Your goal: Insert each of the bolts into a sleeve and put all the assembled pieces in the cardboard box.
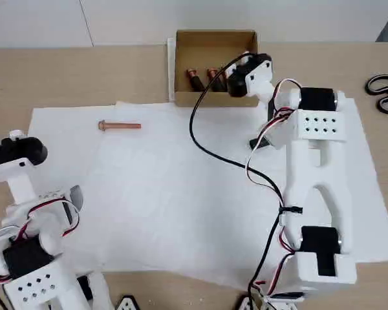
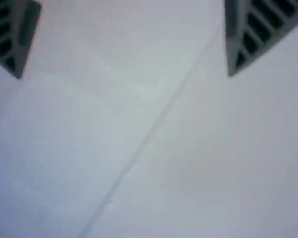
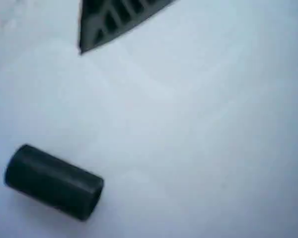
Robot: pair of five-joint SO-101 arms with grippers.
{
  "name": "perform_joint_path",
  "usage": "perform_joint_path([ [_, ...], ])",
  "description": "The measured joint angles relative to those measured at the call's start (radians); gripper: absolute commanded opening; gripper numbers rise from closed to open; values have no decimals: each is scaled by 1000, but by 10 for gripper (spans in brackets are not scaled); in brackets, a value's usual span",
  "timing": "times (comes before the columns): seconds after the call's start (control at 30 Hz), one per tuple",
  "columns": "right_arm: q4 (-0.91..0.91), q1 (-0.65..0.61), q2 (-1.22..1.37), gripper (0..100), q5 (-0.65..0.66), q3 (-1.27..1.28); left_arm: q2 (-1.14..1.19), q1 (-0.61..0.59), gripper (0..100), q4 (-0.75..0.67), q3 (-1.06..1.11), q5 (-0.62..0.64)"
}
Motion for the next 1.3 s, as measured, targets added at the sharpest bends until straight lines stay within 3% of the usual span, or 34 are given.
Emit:
perform_joint_path([
  [0.2,3,-20,3,183,81,41,0,0,250,0,0,0],
  [0.33,-25,-94,3,183,-54,101,0,0,250,-11,32,0],
  [0.43,-86,-118,3,183,-305,126,0,0,250,-12,35,0],
  [0.7,-133,-124,23,185,-1169,164,0,0,250,-14,35,0],
  [0.83,-130,-127,58,184,-1462,196,0,0,250,-14,35,0],
  [1.17,-209,-78,100,184,-1553,199,0,0,250,-17,35,0],
  [1.3,-235,-84,100,184,-1666,199,0,0,250,-17,35,0],
])
